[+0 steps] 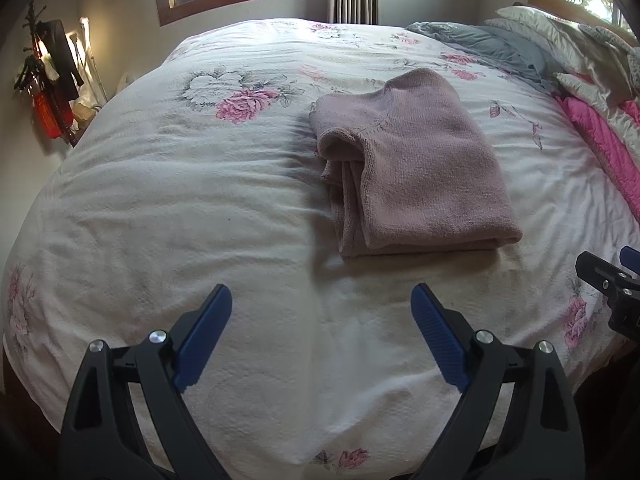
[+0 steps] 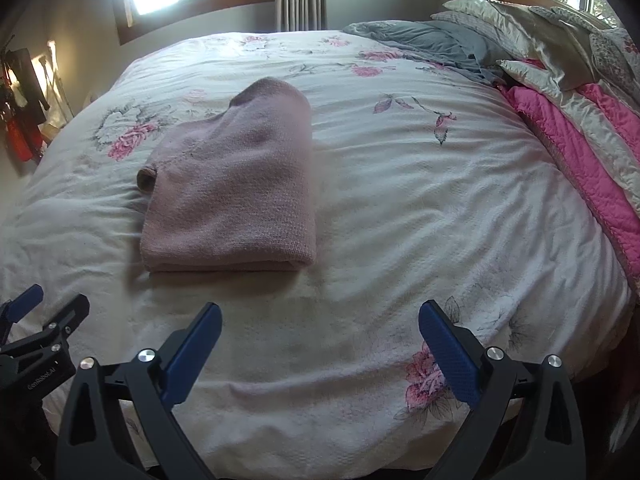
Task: Fold small clothes
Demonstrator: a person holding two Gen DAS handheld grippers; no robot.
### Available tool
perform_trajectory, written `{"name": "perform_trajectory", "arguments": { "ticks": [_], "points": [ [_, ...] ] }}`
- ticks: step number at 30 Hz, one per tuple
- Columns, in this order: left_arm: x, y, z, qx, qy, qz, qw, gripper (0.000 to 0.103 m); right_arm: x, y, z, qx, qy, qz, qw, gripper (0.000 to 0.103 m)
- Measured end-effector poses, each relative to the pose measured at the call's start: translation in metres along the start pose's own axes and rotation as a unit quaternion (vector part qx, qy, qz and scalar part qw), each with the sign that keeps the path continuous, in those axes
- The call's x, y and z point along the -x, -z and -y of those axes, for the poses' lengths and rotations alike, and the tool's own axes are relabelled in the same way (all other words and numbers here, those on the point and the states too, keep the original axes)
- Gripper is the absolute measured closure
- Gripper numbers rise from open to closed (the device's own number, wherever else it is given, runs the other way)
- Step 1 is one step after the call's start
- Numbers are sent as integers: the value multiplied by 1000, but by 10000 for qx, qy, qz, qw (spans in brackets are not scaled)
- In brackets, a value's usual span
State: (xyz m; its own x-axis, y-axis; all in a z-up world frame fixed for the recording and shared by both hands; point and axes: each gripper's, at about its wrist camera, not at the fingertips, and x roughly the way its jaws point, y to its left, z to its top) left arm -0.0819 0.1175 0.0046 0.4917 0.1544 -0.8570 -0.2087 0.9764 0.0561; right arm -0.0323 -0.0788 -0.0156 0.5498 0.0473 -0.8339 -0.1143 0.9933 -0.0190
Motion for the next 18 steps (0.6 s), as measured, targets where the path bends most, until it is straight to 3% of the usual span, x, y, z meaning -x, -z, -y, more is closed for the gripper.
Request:
{"name": "perform_trajectory", "arguments": {
  "ticks": [18],
  "points": [
    [-2, 0, -1, 19, -19, -3, 10000, 13, -5, -1, -9, 98, 59, -49, 9999, 4]
  ]
}}
